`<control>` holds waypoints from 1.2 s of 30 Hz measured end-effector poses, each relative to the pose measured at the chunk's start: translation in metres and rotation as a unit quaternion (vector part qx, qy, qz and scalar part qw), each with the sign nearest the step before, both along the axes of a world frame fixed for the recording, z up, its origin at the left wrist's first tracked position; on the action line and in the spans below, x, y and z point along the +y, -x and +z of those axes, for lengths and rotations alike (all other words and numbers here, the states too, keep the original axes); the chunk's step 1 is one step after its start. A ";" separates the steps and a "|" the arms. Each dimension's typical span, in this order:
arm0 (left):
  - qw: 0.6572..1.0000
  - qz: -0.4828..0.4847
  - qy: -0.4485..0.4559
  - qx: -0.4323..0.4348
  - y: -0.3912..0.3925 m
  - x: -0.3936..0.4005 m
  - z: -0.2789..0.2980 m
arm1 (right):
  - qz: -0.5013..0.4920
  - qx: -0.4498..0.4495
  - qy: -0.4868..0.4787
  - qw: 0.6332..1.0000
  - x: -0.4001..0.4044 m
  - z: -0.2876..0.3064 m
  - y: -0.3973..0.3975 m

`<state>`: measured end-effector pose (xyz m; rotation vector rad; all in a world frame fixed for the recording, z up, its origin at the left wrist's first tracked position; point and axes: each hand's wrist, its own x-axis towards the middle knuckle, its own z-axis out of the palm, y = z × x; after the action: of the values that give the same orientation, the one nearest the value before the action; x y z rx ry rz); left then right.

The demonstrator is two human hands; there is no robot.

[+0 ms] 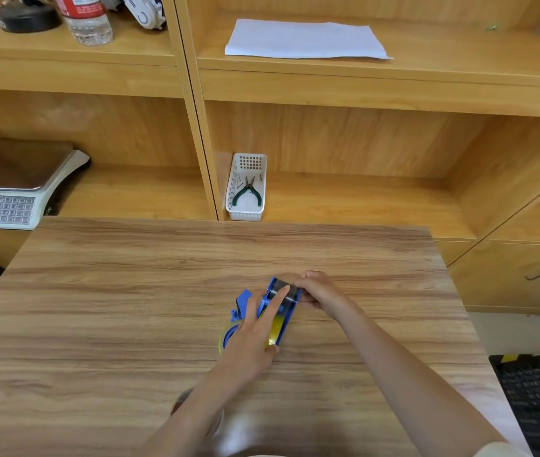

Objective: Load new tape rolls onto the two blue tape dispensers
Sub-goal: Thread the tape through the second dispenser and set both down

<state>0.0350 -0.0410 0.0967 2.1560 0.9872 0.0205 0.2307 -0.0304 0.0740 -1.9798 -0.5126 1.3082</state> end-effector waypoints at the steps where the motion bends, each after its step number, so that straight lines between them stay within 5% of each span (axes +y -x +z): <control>1: 1.000 0.002 0.001 -0.003 0.000 0.000 0.000 | 0.005 0.017 0.010 1.000 0.001 0.000 -0.001; 9: 1.000 -0.002 -0.002 -0.003 0.001 0.002 -0.001 | 0.022 0.061 0.076 0.995 0.010 0.004 -0.009; 36: 0.991 0.044 0.066 -0.107 -0.007 0.019 -0.009 | -0.038 0.151 0.043 0.987 0.001 0.012 -0.017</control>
<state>0.0417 -0.0218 0.0875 1.9437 0.9301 0.2197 0.2479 -0.0295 0.0861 -1.8046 -0.2356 1.5686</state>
